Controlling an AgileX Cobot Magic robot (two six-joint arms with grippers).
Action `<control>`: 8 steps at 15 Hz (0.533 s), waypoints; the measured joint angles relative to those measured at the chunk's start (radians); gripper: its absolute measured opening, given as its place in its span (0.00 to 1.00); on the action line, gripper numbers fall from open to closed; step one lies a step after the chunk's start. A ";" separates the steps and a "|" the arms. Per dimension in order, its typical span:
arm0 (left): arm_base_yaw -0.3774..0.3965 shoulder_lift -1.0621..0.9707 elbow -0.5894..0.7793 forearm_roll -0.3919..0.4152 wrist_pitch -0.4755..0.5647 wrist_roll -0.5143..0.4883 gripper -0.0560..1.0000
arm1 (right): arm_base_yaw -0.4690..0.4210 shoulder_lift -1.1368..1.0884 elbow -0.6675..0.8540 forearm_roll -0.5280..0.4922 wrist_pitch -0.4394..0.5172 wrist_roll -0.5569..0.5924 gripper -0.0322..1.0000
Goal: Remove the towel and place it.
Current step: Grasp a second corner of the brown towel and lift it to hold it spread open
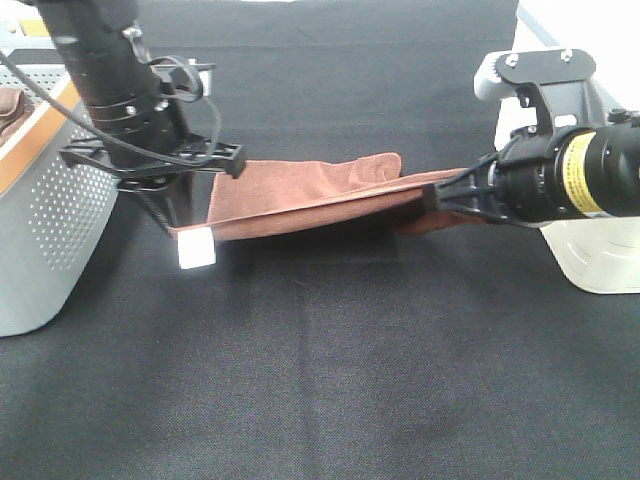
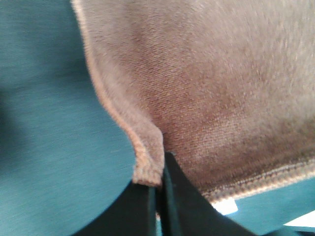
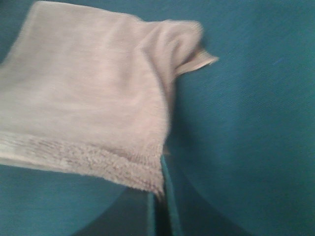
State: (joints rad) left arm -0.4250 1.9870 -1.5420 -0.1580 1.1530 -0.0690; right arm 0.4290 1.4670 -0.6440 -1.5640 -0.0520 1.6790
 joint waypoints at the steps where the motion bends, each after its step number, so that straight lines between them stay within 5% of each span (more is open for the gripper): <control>1: 0.006 -0.010 0.001 0.029 0.021 0.001 0.05 | -0.007 0.000 0.000 0.076 -0.090 -0.005 0.03; 4: 0.009 -0.024 0.007 0.072 0.045 0.005 0.05 | -0.011 -0.001 0.000 0.095 -0.203 -0.005 0.03; 8: 0.012 -0.034 0.008 0.070 0.049 0.005 0.05 | -0.011 -0.002 -0.012 -0.072 -0.187 0.102 0.03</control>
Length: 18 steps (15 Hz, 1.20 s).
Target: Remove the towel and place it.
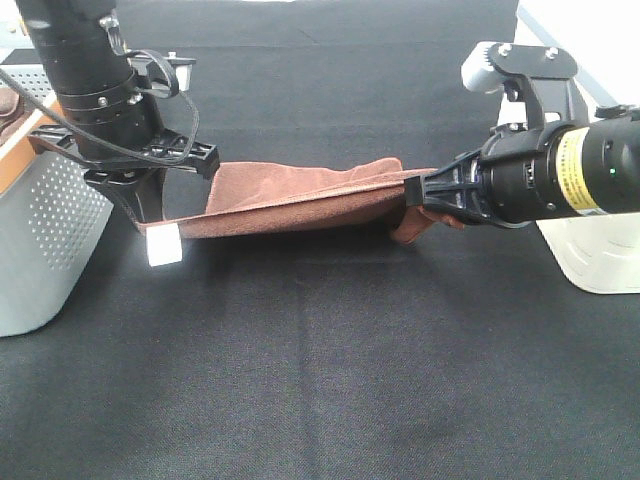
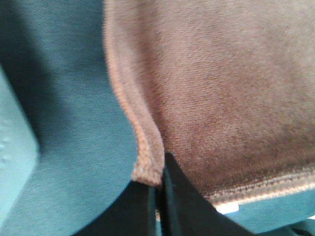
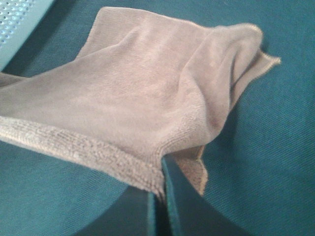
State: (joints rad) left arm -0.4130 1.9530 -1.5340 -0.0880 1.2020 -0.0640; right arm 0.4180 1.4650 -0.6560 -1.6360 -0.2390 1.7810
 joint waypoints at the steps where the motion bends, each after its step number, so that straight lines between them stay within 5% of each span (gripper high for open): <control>1: 0.000 0.000 0.000 0.012 0.001 0.002 0.05 | -0.003 0.000 -0.005 -0.050 -0.062 0.031 0.03; 4: 0.003 0.000 0.000 0.028 0.008 0.007 0.05 | -0.009 0.020 -0.009 -0.095 -0.378 0.059 0.03; 8: 0.003 0.000 0.003 0.028 0.009 0.018 0.05 | -0.009 0.025 -0.002 -0.101 -0.402 0.112 0.03; 10: 0.003 0.000 0.003 0.028 0.011 0.030 0.05 | -0.009 0.025 0.003 -0.102 -0.322 0.112 0.03; 13: 0.003 0.000 0.003 0.020 0.009 0.030 0.05 | -0.009 0.015 -0.001 -0.102 -0.061 -0.035 0.03; 16: -0.008 -0.001 0.003 -0.076 -0.038 0.030 0.05 | 0.005 0.000 -0.009 -0.113 0.207 -0.173 0.03; 18: -0.008 -0.001 -0.001 -0.088 -0.055 0.030 0.05 | 0.008 0.000 -0.009 -0.029 0.246 -0.253 0.03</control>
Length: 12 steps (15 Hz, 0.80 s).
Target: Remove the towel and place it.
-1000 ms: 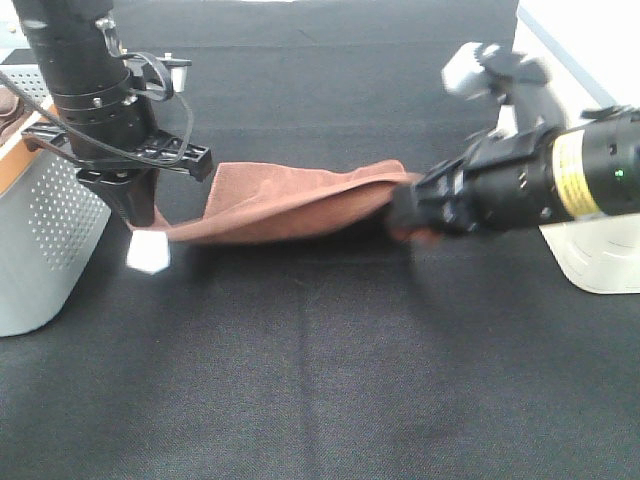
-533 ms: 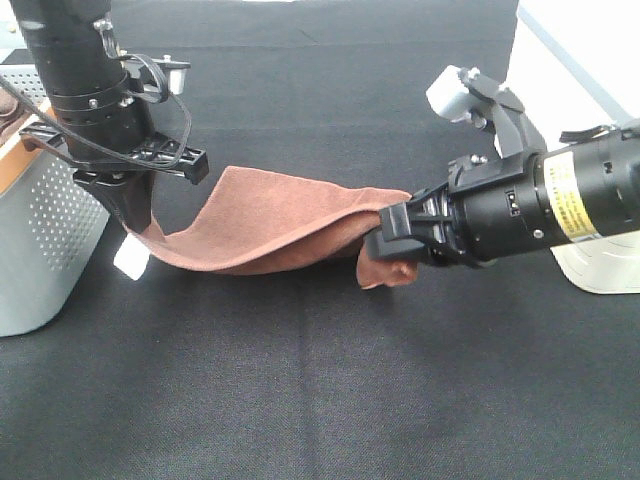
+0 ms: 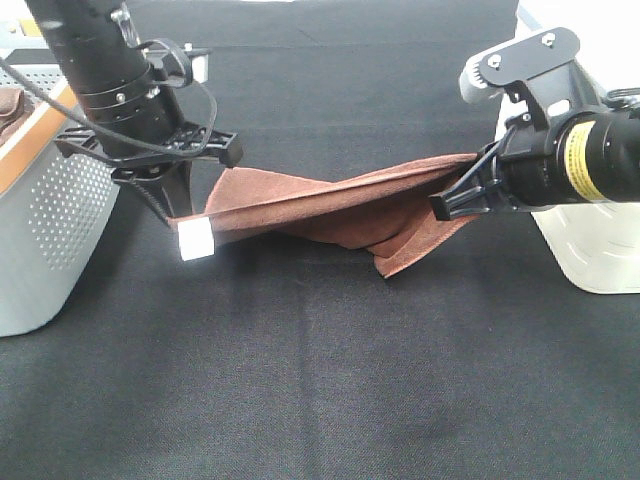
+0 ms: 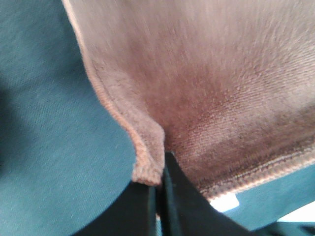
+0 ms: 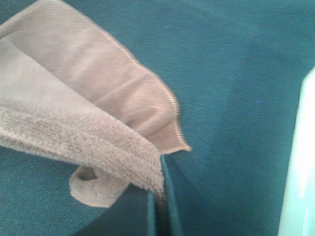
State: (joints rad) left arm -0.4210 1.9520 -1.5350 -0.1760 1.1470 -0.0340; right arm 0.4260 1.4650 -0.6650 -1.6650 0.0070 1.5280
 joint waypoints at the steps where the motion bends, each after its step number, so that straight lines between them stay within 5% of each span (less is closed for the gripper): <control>1: 0.000 0.000 0.000 -0.009 0.000 0.000 0.05 | 0.002 0.000 0.000 0.078 0.013 -0.061 0.03; 4: -0.004 -0.014 0.000 -0.083 -0.010 0.000 0.05 | 0.008 0.000 -0.006 0.394 0.149 -0.446 0.03; 5: -0.009 -0.021 -0.001 -0.097 -0.015 0.000 0.05 | 0.008 0.000 -0.035 0.609 0.198 -0.644 0.03; 6: -0.009 -0.021 -0.001 -0.097 -0.015 0.000 0.05 | 0.008 0.000 -0.035 0.609 0.198 -0.644 0.03; 12: -0.006 -0.023 0.000 -0.023 0.029 0.003 0.05 | 0.002 -0.006 -0.112 1.649 0.475 -1.436 0.03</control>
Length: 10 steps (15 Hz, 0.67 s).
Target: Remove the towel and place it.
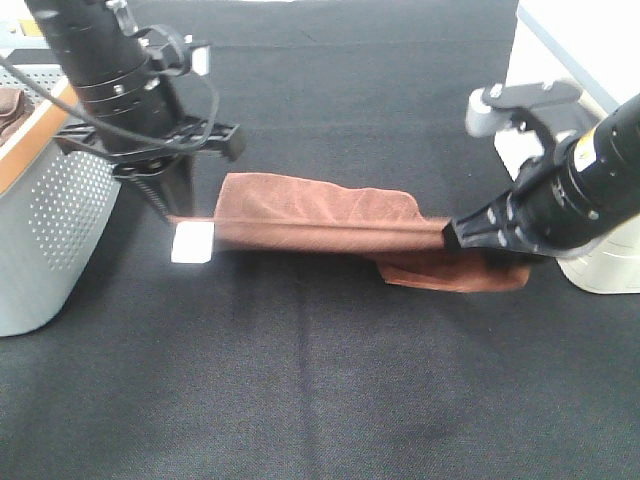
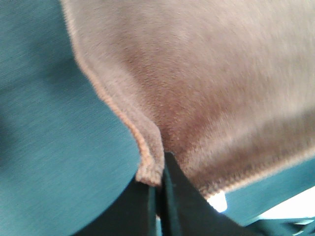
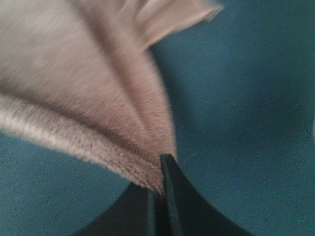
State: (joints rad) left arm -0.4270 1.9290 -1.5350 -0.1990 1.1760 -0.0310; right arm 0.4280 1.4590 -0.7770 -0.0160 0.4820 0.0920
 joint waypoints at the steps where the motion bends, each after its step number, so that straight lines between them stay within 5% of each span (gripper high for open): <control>1: 0.008 0.000 0.000 0.035 0.016 0.002 0.05 | -0.007 -0.001 -0.014 0.182 0.036 -0.178 0.03; 3: 0.014 0.000 0.004 0.076 0.027 0.005 0.05 | -0.010 -0.002 -0.040 0.307 0.045 -0.296 0.03; 6: 0.014 -0.001 0.040 0.075 0.028 0.005 0.05 | -0.010 -0.002 -0.064 0.348 0.225 -0.334 0.03; 8: 0.014 -0.001 0.046 0.076 0.029 0.005 0.05 | -0.010 -0.002 -0.064 0.348 0.225 -0.334 0.03; 10: 0.013 -0.001 0.028 0.112 0.027 0.005 0.05 | -0.010 -0.002 -0.064 0.324 0.100 -0.334 0.03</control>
State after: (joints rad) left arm -0.4140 1.9280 -1.5070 -0.0870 1.2030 -0.0260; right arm 0.4180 1.4570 -0.8410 0.3080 0.5820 -0.2420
